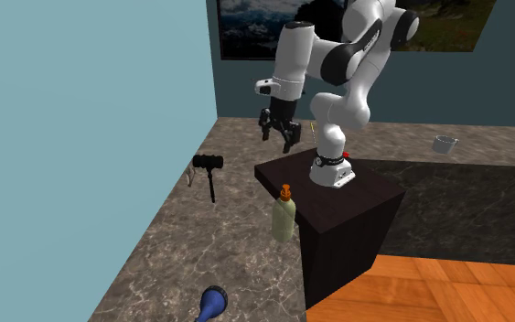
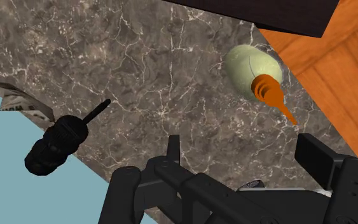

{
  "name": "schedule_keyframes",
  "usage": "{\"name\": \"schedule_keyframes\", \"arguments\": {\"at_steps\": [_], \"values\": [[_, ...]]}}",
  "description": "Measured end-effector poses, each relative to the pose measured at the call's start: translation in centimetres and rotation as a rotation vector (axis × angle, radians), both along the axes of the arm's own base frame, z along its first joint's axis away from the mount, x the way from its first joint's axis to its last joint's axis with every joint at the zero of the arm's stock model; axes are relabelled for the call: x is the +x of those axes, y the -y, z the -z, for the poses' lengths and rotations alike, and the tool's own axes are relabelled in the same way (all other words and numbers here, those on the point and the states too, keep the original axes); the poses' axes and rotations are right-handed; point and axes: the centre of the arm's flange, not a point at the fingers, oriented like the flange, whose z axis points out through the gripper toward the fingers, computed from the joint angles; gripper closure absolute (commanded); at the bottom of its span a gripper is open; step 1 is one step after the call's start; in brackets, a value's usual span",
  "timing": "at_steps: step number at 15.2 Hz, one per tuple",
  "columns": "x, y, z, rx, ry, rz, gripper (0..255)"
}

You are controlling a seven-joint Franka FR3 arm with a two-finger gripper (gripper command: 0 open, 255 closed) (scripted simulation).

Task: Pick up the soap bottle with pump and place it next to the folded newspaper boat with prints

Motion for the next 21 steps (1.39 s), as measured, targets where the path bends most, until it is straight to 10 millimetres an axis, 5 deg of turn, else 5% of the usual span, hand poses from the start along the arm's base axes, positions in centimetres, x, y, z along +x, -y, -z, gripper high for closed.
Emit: {"name": "schedule_keyframes", "arguments": {"at_steps": [10, 17, 21], "values": [[-1.0, -5.4, 11.3, 0.016, -0.059, -0.045, 0], [-1.1, -5.7, 15.1, 0.018, -0.062, -0.048, 0], [-1.0, -5.6, 15.7, 0.018, -0.062, -0.048, 0]]}}
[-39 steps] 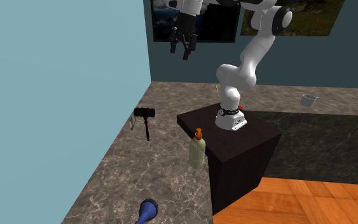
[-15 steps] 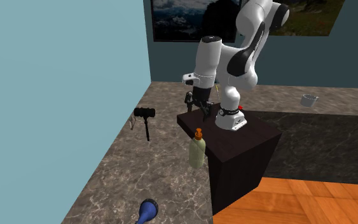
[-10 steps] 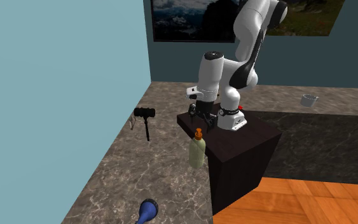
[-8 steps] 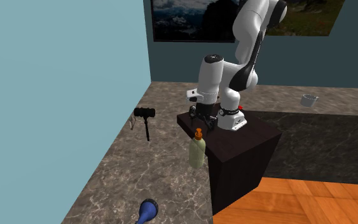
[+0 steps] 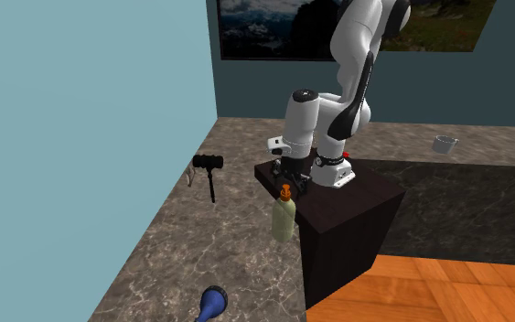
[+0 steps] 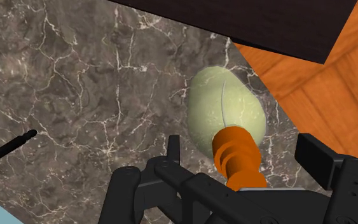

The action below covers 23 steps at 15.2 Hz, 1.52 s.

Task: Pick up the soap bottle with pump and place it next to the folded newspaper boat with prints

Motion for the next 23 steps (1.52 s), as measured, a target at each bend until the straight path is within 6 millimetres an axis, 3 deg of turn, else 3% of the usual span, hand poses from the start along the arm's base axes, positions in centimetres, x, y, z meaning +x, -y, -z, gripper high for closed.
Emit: {"name": "schedule_keyframes", "arguments": {"at_steps": [3, 4, 14, 23], "values": [[0.0, 0.0, 0.0, 0.0, 0.0, 0.0, 0], [0.0, 0.0, 0.0, 0.0, 0.0, 0.0, 255], [0.0, 0.0, 0.0, 0.0, 0.001, 0.0, 255], [0.0, 0.0, -4.2, 0.0, 0.001, 0.0, 255]]}}
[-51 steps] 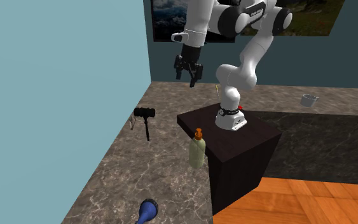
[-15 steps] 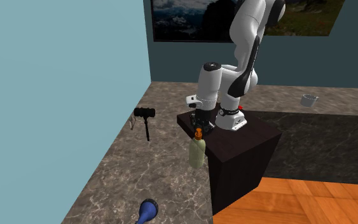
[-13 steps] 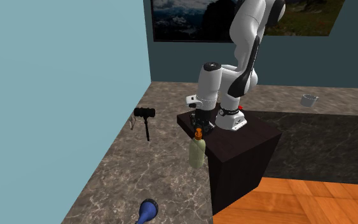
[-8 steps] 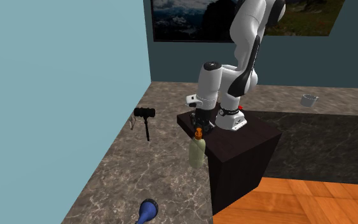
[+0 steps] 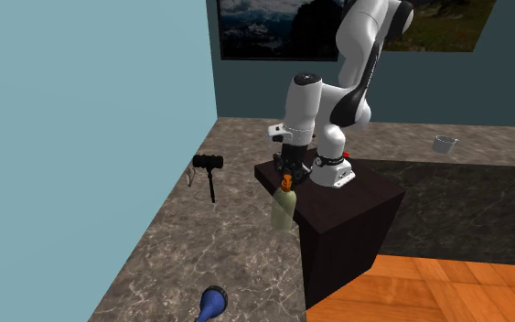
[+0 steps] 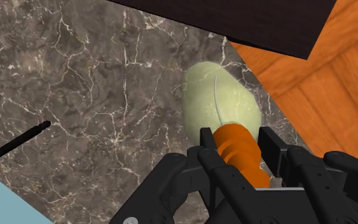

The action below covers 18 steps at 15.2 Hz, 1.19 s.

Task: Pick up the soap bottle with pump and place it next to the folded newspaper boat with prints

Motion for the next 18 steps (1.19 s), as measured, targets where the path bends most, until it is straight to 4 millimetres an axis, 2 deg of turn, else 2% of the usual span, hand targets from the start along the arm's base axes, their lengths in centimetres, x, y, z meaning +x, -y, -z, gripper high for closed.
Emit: {"name": "schedule_keyframes", "arguments": {"at_steps": [18], "values": [[0.0, -0.1, -9.5, 0.0, 0.0, 0.0, 255]]}}
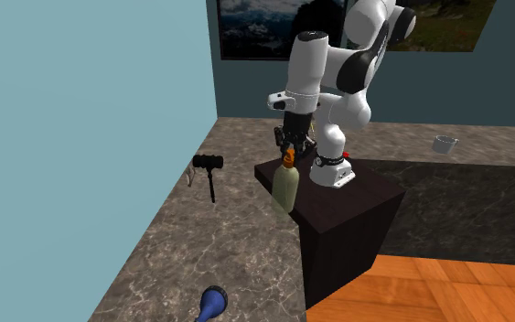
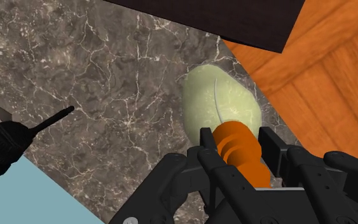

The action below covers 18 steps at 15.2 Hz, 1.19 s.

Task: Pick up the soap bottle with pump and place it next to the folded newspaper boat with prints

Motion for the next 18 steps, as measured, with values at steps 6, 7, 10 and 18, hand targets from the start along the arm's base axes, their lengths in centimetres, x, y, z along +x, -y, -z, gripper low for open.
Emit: {"name": "schedule_keyframes", "arguments": {"at_steps": [6, 7, 10, 18], "values": [[0.0, 0.1, -3.2, 0.0, 0.0, 0.0, 255], [-0.1, 0.2, -3.7, 0.0, 0.0, 0.0, 255], [-0.2, 0.1, -5.4, 0.0, 0.0, 0.0, 255], [-0.1, 0.1, -9.5, 0.0, 0.0, 0.0, 255]]}}
